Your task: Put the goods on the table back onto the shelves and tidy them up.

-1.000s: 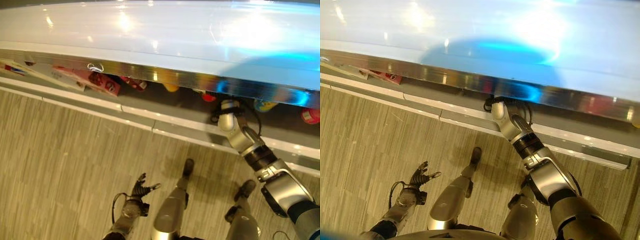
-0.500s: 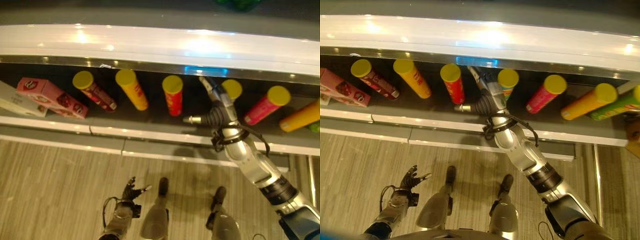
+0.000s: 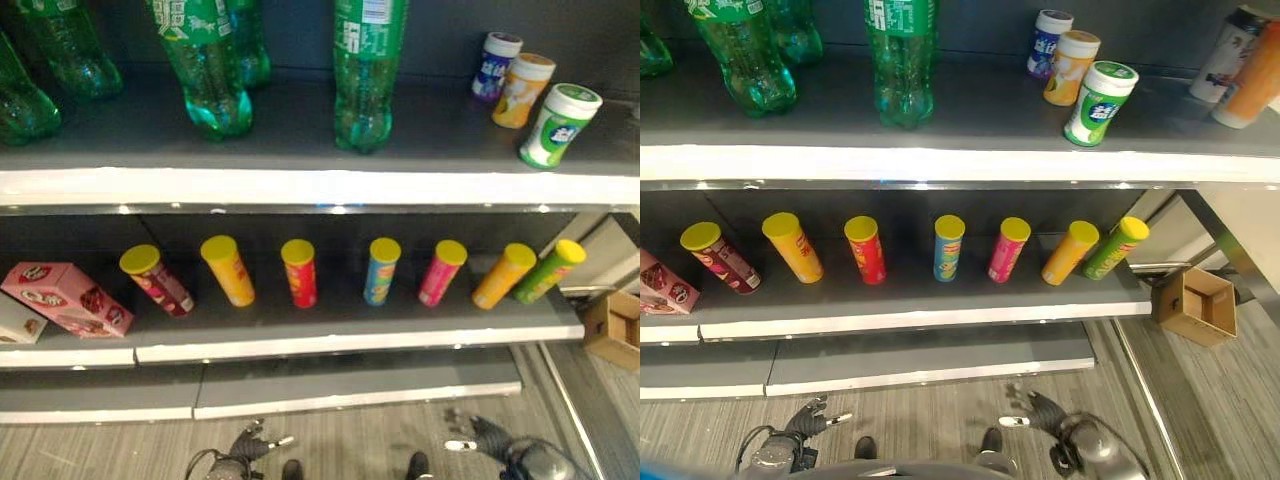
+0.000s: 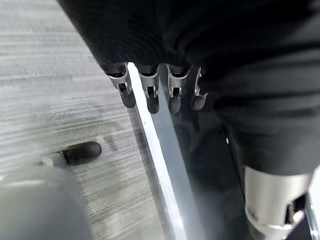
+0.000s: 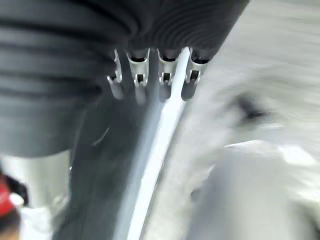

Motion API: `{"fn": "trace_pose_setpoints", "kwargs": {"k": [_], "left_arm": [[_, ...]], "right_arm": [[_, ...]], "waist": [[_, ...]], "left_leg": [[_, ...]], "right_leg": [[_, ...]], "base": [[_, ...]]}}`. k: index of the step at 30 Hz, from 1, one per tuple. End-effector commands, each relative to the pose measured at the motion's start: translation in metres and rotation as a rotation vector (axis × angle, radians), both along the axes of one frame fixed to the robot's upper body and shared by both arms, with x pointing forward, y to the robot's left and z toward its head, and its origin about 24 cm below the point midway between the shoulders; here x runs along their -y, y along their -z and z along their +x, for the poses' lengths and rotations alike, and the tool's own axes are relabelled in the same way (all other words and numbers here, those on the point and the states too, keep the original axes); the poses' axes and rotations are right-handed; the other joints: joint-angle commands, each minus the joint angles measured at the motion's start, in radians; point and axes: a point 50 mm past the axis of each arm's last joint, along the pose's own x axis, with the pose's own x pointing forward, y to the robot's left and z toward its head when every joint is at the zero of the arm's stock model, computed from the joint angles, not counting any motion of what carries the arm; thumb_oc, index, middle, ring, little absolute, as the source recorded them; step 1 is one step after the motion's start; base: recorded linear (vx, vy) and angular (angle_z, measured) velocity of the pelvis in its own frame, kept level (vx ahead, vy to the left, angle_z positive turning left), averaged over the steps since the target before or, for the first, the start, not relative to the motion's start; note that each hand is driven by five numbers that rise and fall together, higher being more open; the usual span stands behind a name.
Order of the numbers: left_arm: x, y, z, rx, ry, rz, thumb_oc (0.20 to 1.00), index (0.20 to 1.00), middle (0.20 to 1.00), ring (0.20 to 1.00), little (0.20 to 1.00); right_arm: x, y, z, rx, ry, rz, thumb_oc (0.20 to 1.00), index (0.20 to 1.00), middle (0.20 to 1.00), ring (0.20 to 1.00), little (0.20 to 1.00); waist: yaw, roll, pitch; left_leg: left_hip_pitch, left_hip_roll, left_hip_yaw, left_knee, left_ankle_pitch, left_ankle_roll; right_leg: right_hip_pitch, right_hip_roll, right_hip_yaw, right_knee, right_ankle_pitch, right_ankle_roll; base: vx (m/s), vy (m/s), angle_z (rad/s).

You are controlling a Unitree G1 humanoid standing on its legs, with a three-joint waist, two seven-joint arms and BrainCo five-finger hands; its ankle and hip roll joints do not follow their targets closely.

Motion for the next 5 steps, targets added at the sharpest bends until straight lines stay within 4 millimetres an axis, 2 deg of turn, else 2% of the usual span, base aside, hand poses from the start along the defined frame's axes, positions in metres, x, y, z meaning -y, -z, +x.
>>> {"fn": "trace_pose_setpoints", "kwargs": {"k": [1,2,5], "left_arm": [[-0.010,-0.005,0.012,0.030,0.001,0.017,1.000,1.000,1.000,1.000,1.000],[-0.008,-0.006,0.014,0.037,-0.006,0.011,1.000,1.000,1.000,1.000,1.000],[-0.009,-0.008,0.018,0.058,-0.016,0.008,1.000,1.000,1.000,1.000,1.000]], "right_arm": [[-0.003,-0.004,0.034,0.070,-0.044,-0.110,1.000,1.000,1.000,1.000,1.000],[0.002,0.007,0.017,-0.038,-0.015,-0.200,1.000,1.000,1.000,1.000,1.000],[0.005,0.008,0.017,-0.056,-0.024,-0.276,1.000,1.000,1.000,1.000,1.000]], "waist": [[0.010,-0.004,0.007],[0.013,0.004,0.000],[0.016,0.013,0.000]], "left_leg": [[0.028,0.018,0.066,0.022,-0.071,-0.007],[0.035,0.023,0.060,0.021,-0.074,-0.007],[0.043,0.030,0.056,0.023,-0.073,-0.009]], "right_leg": [[0.013,-0.034,-0.004,0.051,-0.053,0.042],[0.023,-0.027,-0.006,0.050,-0.062,0.036],[0.031,-0.017,-0.006,0.052,-0.073,0.030]], "base": [[0.06,-0.032,-0.03],[0.07,-0.044,0.00],[0.03,-0.026,0.03]]}}
